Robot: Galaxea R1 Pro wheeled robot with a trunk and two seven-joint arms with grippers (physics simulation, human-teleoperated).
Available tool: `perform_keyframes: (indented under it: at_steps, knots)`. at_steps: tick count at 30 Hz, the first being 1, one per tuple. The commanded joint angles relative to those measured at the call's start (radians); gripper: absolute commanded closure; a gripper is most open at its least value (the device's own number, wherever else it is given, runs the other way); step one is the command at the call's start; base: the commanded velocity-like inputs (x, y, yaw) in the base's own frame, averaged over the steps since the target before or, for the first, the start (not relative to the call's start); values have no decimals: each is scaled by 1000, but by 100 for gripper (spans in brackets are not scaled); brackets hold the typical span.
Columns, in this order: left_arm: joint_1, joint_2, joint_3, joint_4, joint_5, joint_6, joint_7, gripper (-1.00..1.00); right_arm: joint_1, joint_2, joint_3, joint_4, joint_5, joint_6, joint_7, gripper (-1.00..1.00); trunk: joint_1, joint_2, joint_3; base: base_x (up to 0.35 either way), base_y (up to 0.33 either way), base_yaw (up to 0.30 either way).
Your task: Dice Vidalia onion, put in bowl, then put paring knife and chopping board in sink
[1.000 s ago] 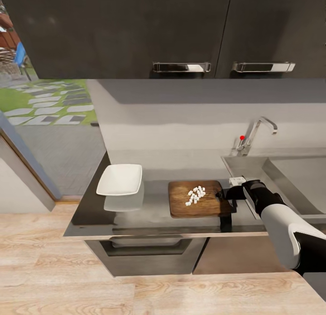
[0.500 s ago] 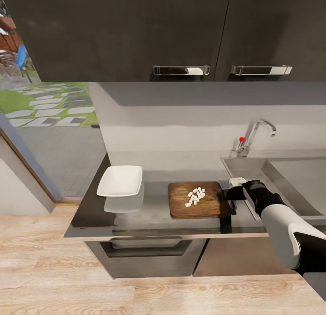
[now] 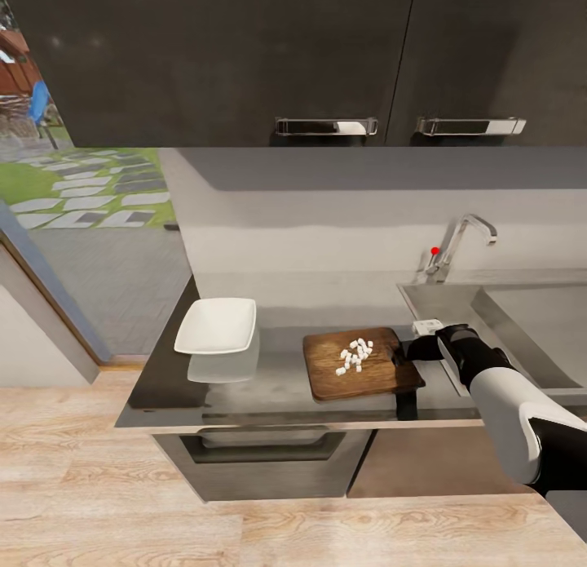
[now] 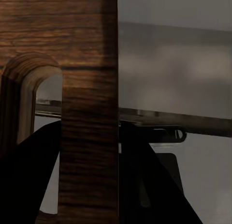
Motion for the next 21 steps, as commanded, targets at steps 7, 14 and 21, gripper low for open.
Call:
perform_keyframes:
  at_steps: [7,14,21]
  knots:
    - [-2,-1,-8,5,7,-7,2,-100,-1,1,-9,-2,8,5,8,100,1,-2,-2,0,0,0]
    - [-2,-1,-8,5,7,-7,2,-100,-1,-1,-10,-2,8,5,8,100,1,-2,-2,0,0,0]
    - [-2,-1,-8,5,7,-7,2,-100,-1,-1,-10,-2,8,5,8,100,1,-2,0,0,0,0]
